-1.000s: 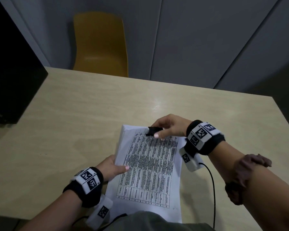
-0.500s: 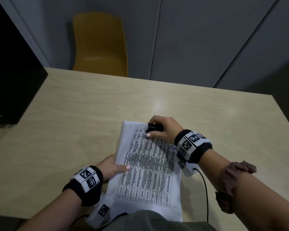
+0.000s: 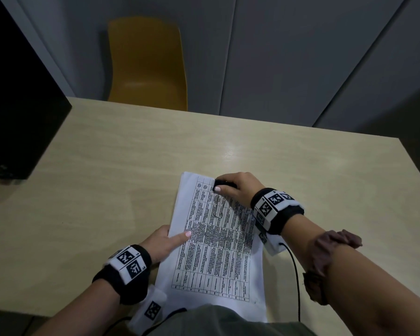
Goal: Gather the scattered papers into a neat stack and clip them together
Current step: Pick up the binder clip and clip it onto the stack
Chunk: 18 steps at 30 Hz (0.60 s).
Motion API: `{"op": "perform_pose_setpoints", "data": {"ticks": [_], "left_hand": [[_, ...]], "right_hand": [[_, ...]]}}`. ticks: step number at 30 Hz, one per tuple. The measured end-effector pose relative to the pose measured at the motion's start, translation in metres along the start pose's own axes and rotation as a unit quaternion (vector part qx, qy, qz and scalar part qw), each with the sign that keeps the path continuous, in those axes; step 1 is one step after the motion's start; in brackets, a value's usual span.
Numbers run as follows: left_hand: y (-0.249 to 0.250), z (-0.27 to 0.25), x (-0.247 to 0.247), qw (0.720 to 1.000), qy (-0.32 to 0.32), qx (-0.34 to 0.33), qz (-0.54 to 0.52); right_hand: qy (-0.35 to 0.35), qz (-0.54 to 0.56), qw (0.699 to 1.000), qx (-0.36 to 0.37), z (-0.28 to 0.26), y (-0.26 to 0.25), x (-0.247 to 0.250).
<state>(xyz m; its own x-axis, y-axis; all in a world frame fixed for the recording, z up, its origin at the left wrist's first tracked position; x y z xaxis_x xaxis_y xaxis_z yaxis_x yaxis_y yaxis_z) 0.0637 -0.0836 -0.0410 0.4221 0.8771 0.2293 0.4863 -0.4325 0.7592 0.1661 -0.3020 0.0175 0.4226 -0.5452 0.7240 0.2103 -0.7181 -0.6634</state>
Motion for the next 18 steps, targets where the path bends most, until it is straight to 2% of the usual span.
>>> {"op": "perform_pose_setpoints", "data": {"ticks": [2, 4, 6, 7, 9, 11, 14, 18], "left_hand": [[0.001, -0.001, -0.002, 1.000, -0.001, -0.004, -0.004], [0.000, -0.002, -0.003, 1.000, 0.002, -0.018, -0.022], [0.000, -0.003, -0.001, 0.999, 0.012, -0.036, -0.039], [0.000, -0.004, 0.001, 0.998, 0.022, -0.041, -0.053], [-0.001, -0.003, 0.008, 0.995, 0.040, -0.043, -0.076], [0.000, 0.001, 0.013, 0.995, 0.048, -0.042, -0.083], [0.008, 0.014, 0.020, 0.992, 0.071, -0.032, -0.094], [0.016, 0.036, 0.031, 0.992, 0.111, -0.014, -0.059]], "right_hand": [[0.005, -0.002, 1.000, -0.007, -0.001, 0.003, -0.001], [0.027, -0.053, 0.998, -0.012, -0.002, 0.008, -0.003], [0.085, -0.118, 0.989, -0.034, -0.008, 0.014, -0.006], [0.126, -0.107, 0.985, -0.055, -0.015, 0.016, -0.006], [0.220, -0.008, 0.968, -0.119, -0.032, 0.023, -0.010], [0.264, 0.134, 0.931, -0.214, -0.052, 0.031, -0.020], [0.222, 0.310, 0.871, -0.310, -0.073, 0.045, -0.046], [0.230, 0.325, 0.857, -0.327, -0.073, 0.055, -0.055]]}}
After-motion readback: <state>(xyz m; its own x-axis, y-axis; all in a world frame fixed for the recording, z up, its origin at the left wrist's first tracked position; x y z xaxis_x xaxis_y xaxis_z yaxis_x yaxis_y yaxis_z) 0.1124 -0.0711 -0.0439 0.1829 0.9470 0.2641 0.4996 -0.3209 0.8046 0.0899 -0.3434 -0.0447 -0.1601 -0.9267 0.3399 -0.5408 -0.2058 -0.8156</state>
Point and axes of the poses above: each hand's wrist, its own z-axis towards the middle knuckle, its own x-axis out of the back of the hand, y = z × x, the point moved 2 cm from there along z, towards the middle knuckle, and after that the axes turned 3 degrees about z, right-handed, at the moved point
